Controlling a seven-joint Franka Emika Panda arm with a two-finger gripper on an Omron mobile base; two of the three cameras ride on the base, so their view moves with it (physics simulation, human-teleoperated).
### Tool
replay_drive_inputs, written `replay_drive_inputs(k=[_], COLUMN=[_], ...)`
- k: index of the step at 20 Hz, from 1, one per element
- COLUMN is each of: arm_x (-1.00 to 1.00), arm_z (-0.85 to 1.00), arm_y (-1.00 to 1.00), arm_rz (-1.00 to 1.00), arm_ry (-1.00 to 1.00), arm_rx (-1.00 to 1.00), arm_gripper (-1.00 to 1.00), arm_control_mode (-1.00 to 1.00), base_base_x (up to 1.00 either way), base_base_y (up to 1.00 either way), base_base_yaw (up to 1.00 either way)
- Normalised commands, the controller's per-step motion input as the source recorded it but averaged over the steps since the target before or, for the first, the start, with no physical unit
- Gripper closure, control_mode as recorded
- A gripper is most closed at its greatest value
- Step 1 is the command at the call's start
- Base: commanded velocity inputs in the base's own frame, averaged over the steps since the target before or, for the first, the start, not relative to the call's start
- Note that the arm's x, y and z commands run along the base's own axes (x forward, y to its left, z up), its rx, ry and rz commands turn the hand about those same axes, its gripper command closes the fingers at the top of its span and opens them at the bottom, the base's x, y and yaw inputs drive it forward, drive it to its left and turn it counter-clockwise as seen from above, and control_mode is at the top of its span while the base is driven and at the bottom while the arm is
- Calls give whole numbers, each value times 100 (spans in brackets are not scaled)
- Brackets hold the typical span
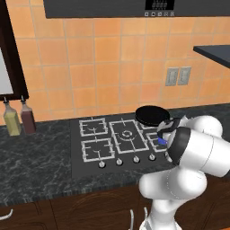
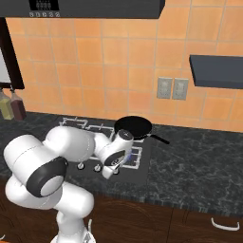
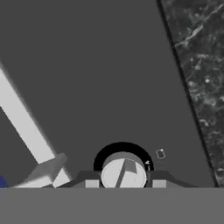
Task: Turn off the front right burner of the stove.
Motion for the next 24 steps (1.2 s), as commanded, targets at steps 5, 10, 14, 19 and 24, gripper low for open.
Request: replay_drive_inputs(k=[5,10,14,19,24], arm_x=[-2,0,-4,-7,-18], arm_z=[-28,-31,-37,-41,-37], arm_y=[0,0,0,0,0], arm_rz=[-76,-79,-82,-84,-88], arm_ry=[14,19,16,9,1], arm_rx=[6,8,6,3,1], arm_gripper=[100,100,100,100,100], arm_control_mode=[-100,-100,-100,-100,-100], base_base_x=[0,0,0,0,0], base_base_y=[0,0,0,0,0], base_base_yaw=[0,0,0,0,0])
